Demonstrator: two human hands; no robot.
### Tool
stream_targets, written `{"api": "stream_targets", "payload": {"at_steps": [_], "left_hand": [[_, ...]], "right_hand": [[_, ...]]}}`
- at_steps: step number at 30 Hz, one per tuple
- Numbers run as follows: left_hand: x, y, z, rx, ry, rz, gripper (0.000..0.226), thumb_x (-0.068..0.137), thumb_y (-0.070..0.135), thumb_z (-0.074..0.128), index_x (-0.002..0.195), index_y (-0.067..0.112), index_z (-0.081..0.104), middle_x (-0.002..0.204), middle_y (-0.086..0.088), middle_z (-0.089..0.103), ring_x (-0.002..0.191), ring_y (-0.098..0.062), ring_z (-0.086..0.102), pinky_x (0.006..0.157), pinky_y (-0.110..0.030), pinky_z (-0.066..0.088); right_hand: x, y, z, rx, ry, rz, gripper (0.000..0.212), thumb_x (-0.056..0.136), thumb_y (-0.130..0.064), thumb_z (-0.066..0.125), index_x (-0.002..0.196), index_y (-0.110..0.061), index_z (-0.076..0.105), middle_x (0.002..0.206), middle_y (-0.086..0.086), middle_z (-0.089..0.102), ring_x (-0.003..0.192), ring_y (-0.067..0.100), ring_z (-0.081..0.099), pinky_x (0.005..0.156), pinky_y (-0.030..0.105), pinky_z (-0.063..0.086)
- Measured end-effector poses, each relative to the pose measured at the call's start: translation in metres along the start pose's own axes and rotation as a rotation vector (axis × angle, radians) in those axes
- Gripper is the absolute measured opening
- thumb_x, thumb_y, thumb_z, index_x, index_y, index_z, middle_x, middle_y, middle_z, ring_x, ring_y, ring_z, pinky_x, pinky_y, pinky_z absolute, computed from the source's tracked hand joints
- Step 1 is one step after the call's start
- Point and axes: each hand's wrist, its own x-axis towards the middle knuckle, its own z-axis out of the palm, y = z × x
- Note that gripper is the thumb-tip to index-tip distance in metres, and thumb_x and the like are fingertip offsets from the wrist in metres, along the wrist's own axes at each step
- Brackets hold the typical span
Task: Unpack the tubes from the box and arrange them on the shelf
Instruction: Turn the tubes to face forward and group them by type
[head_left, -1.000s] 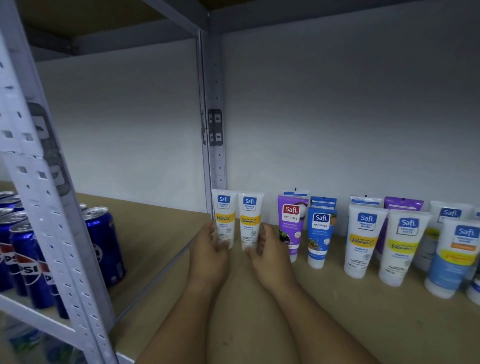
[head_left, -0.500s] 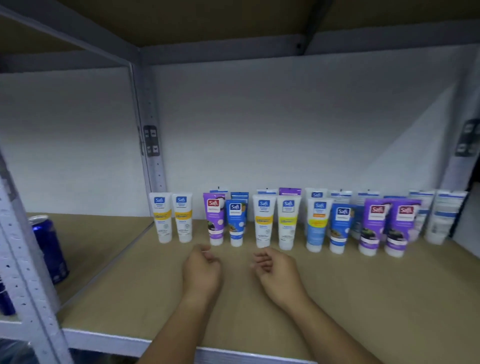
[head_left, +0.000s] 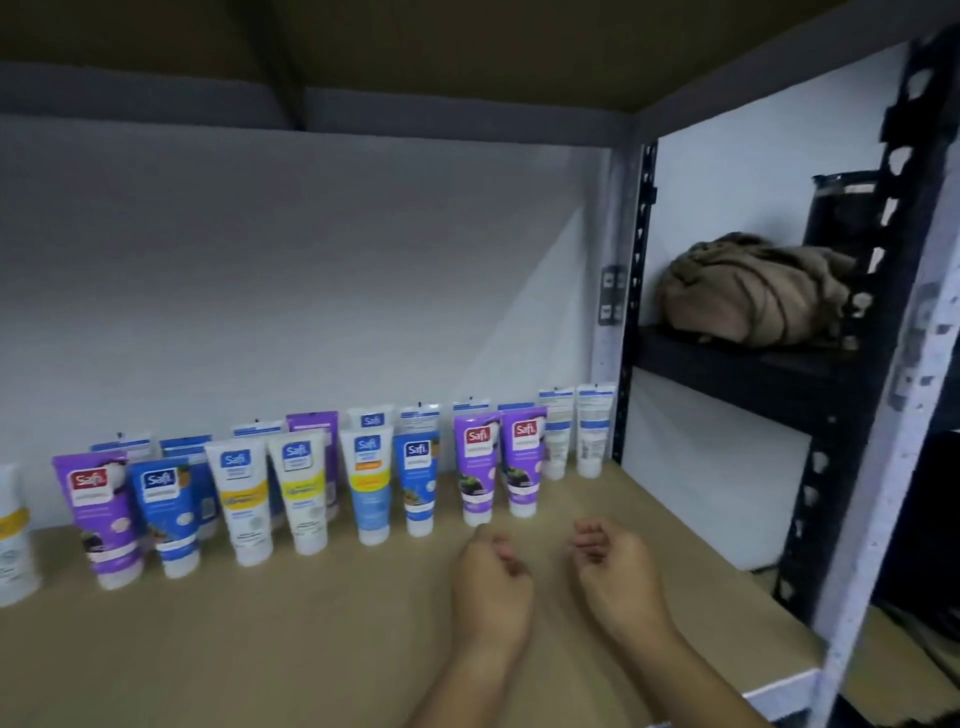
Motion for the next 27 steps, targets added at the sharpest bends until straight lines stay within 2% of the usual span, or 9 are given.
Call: {"api": "stream_targets", "payload": {"at_steps": [4, 6, 9, 11, 13, 16, 20, 23, 27], "left_hand": [[0.005, 0.033, 0.053, -0.064, -0.028, 0.004, 0.033, 0.069, 0.006, 0.054, 0.1, 0.016, 0.063, 0.088, 0.001, 0.067, 0.084, -0.022, 0.068, 0.078, -0.037, 0.056], [0.017, 0.042, 0.073, -0.06, -0.003, -0.005, 0.042, 0.076, 0.002, 0.057, 0.117, 0.011, 0.06, 0.106, 0.0, 0.067, 0.098, -0.019, 0.067, 0.087, -0.032, 0.053], [0.036, 0.051, 0.097, -0.044, 0.001, 0.023, 0.055, 0.08, -0.002, 0.056, 0.132, 0.015, 0.05, 0.113, 0.002, 0.062, 0.101, -0.011, 0.059, 0.085, -0.019, 0.044], [0.05, 0.051, 0.113, -0.037, 0.017, 0.038, 0.067, 0.08, -0.003, 0.056, 0.143, 0.015, 0.042, 0.13, -0.001, 0.057, 0.113, -0.01, 0.053, 0.095, -0.022, 0.045], [0.065, 0.05, 0.128, -0.02, 0.066, 0.028, 0.07, 0.081, -0.001, 0.058, 0.147, 0.012, 0.036, 0.142, -0.006, 0.049, 0.133, -0.021, 0.045, 0.108, -0.034, 0.044], [0.082, 0.052, 0.144, 0.039, 0.148, -0.032, 0.075, 0.089, 0.006, 0.06, 0.153, 0.008, 0.022, 0.156, -0.009, 0.031, 0.147, -0.026, 0.024, 0.117, -0.033, 0.029], [0.095, 0.058, 0.153, 0.0, 0.206, -0.045, 0.074, 0.096, 0.017, 0.058, 0.155, 0.011, 0.013, 0.159, -0.007, 0.025, 0.148, -0.022, 0.019, 0.115, -0.029, 0.026], [0.103, 0.059, 0.155, -0.028, 0.223, -0.024, 0.067, 0.097, 0.011, 0.056, 0.153, 0.011, 0.019, 0.155, -0.009, 0.032, 0.145, -0.023, 0.027, 0.113, -0.032, 0.031], [0.115, 0.057, 0.156, -0.062, 0.255, -0.038, 0.058, 0.098, 0.019, 0.057, 0.148, 0.013, 0.029, 0.15, -0.008, 0.04, 0.139, -0.024, 0.038, 0.108, -0.035, 0.039]], "right_hand": [[0.037, 0.027, -0.022, -0.037, 0.08, 0.026, 0.022, 0.079, 0.001, 0.065, 0.095, -0.013, 0.066, 0.085, -0.001, 0.069, 0.08, 0.014, 0.066, 0.079, 0.029, 0.055], [0.054, 0.035, -0.026, -0.021, 0.097, 0.038, 0.02, 0.08, -0.001, 0.067, 0.096, -0.014, 0.067, 0.088, -0.001, 0.069, 0.083, 0.013, 0.065, 0.08, 0.024, 0.052], [0.08, 0.043, -0.027, -0.015, 0.138, 0.013, 0.023, 0.082, -0.001, 0.067, 0.091, -0.022, 0.062, 0.085, -0.006, 0.066, 0.08, 0.008, 0.062, 0.073, 0.012, 0.044], [0.099, 0.046, -0.027, 0.019, 0.161, 0.012, 0.022, 0.083, -0.004, 0.068, 0.094, -0.022, 0.063, 0.087, -0.008, 0.067, 0.08, 0.005, 0.062, 0.072, 0.01, 0.044], [0.115, 0.048, -0.027, 0.139, 0.151, 0.05, 0.021, 0.085, -0.007, 0.07, 0.094, -0.025, 0.062, 0.085, -0.014, 0.064, 0.075, -0.004, 0.06, 0.063, 0.002, 0.043], [0.138, 0.051, -0.023, 0.241, 0.072, 0.04, 0.032, 0.083, -0.008, 0.076, 0.098, -0.028, 0.057, 0.085, -0.023, 0.058, 0.075, -0.011, 0.056, 0.058, -0.003, 0.042], [0.157, 0.051, -0.016, 0.301, -0.054, 0.002, 0.043, 0.079, -0.016, 0.081, 0.112, -0.029, 0.057, 0.092, -0.025, 0.061, 0.08, -0.011, 0.06, 0.059, -0.001, 0.044], [0.167, 0.054, -0.013, 0.28, -0.067, -0.031, 0.042, 0.079, -0.017, 0.081, 0.116, -0.024, 0.061, 0.098, -0.016, 0.067, 0.085, -0.005, 0.065, 0.063, 0.003, 0.049], [0.171, 0.059, -0.01, 0.249, -0.045, -0.031, 0.038, 0.084, -0.016, 0.076, 0.119, -0.02, 0.061, 0.109, -0.005, 0.071, 0.092, 0.003, 0.067, 0.074, 0.009, 0.051]]}}
